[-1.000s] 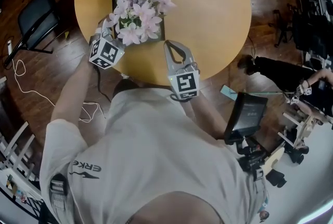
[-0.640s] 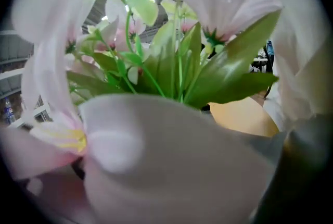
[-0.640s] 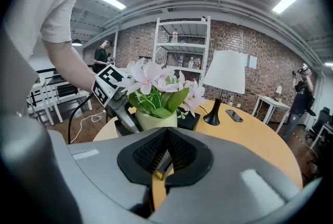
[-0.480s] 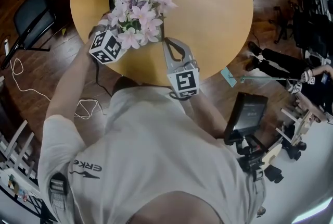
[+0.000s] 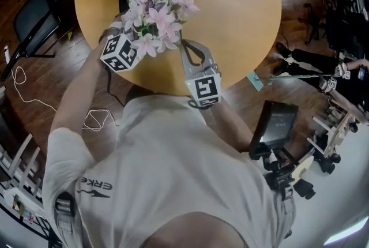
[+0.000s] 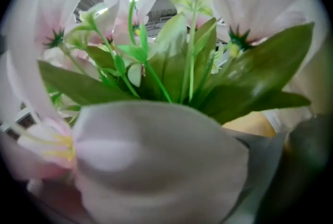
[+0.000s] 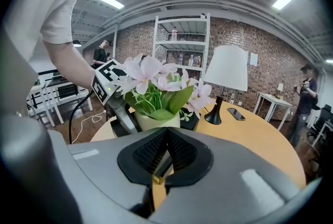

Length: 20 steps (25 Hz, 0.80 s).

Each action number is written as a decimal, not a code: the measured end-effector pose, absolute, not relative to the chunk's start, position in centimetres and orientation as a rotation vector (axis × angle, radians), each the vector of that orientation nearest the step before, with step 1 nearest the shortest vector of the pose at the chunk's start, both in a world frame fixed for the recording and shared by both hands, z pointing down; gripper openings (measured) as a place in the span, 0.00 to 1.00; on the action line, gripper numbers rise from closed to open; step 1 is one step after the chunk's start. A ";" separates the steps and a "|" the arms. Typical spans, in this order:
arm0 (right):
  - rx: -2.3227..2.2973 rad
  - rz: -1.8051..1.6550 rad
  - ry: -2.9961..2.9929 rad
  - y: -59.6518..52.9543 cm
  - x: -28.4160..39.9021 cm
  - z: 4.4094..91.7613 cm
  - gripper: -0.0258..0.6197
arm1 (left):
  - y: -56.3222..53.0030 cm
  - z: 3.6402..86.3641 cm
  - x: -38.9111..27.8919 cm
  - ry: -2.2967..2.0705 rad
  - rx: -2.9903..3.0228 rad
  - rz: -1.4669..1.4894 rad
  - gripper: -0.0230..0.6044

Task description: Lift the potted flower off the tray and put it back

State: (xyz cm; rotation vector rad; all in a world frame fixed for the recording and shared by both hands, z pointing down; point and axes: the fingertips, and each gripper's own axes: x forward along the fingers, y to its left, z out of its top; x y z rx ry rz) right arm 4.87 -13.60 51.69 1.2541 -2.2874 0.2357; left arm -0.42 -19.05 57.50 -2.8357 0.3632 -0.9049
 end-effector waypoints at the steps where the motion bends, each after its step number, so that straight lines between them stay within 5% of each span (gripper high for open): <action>1: 1.254 0.236 -2.286 -13.7 4.8 51.8 0.06 | -19.2 57.6 -0.4 0.372 -2.831 -0.907 0.87; 20: 1.264 0.238 -2.294 -14.1 5.8 51.8 0.06 | -19.2 56.9 -0.8 0.422 -2.844 -0.809 0.87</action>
